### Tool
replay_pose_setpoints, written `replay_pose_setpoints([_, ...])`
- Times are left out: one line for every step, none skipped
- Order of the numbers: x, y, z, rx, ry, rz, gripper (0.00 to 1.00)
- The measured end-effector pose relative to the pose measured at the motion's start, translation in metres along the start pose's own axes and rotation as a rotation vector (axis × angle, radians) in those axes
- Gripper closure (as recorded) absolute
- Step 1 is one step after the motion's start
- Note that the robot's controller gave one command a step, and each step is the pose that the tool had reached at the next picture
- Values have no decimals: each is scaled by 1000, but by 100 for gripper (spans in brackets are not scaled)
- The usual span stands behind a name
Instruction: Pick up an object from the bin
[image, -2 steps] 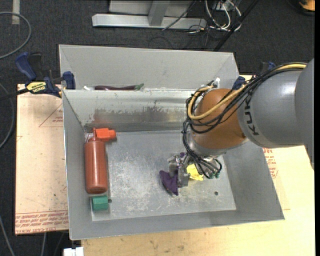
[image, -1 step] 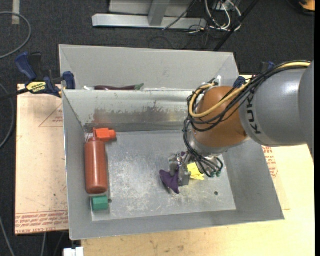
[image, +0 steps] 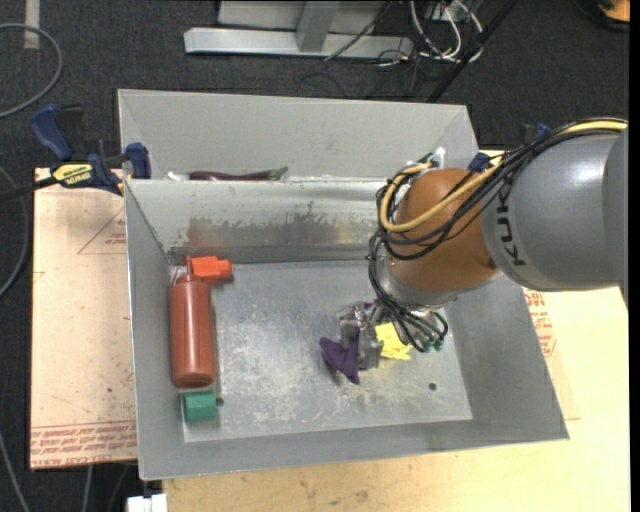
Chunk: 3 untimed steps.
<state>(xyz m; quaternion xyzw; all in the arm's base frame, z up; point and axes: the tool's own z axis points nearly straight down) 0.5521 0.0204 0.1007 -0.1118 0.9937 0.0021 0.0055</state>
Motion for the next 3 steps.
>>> replay_pose_setpoints([0,0,-4,0,0,0,100])
replay_pose_setpoints([0,0,-8,0,0,0,100])
replay_pose_setpoints([1,1,-14,-1,3,1,100])
